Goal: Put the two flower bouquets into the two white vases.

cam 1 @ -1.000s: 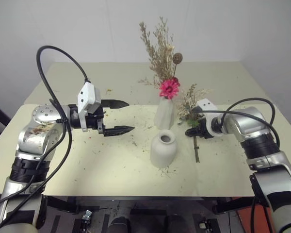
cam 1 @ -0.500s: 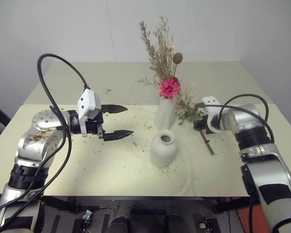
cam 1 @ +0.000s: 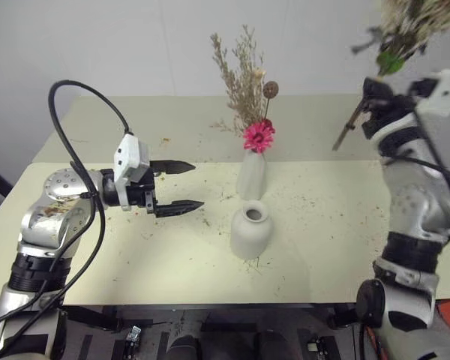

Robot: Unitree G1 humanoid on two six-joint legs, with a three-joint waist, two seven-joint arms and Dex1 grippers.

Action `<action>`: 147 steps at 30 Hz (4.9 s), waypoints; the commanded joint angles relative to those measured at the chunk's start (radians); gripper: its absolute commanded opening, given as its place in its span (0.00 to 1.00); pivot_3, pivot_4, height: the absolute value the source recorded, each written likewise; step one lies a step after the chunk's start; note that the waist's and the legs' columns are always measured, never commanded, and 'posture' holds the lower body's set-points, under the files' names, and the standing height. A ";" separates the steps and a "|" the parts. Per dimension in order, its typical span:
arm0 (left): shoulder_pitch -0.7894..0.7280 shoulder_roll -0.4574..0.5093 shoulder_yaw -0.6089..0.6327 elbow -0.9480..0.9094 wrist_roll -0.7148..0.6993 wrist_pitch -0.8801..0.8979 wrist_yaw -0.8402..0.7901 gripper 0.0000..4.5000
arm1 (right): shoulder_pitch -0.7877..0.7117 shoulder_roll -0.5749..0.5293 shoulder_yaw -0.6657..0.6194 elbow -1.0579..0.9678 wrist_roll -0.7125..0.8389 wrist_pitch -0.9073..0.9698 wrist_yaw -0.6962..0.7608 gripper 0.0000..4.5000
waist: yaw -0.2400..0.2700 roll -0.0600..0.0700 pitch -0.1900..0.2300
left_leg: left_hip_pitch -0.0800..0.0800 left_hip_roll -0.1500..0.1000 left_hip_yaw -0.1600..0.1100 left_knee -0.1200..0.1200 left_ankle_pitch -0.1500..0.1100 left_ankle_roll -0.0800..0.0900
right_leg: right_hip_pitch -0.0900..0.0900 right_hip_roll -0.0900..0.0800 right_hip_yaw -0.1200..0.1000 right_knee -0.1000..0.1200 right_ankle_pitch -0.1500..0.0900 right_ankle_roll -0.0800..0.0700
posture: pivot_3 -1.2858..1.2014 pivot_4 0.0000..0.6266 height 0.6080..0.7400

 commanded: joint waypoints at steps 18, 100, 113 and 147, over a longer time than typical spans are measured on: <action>0.064 0.081 0.017 -0.023 0.020 0.029 -0.044 1.00 | 0.289 0.033 0.243 -0.382 0.322 0.033 0.169 0.05 | 0.009 0.000 0.000 | 0.003 0.000 0.000 0.000 0.000 0.000 | 0.001 0.001 0.001 -0.002 0.000 0.000 | 0.52 0.24 1.00; 0.090 0.122 0.116 -0.016 -0.002 0.036 -0.019 1.00 | 0.896 -0.534 -0.291 -0.200 0.122 -0.214 0.823 0.99 | 0.015 -0.002 0.000 | 0.013 0.000 0.001 0.000 0.000 0.001 | 0.013 0.001 0.000 -0.005 -0.001 -0.001 | 0.52 0.24 1.00; 0.114 0.115 0.131 0.007 0.004 -0.001 -0.003 1.00 | 1.015 -0.604 -0.425 -0.227 0.092 -0.127 0.903 0.99 | 0.013 -0.003 0.001 | 0.013 0.000 0.001 0.000 -0.001 0.001 | 0.014 0.001 0.000 -0.006 -0.001 0.000 | 0.52 0.24 1.00; 0.265 0.282 0.332 -0.189 -0.095 0.197 0.035 1.00 | 0.796 -0.604 -0.212 -0.152 0.091 -0.178 0.986 0.99 | 0.012 -0.005 0.002 | 0.013 0.001 0.001 0.000 -0.001 0.001 | 0.014 0.001 0.000 -0.006 -0.001 0.000 | 0.52 0.24 1.00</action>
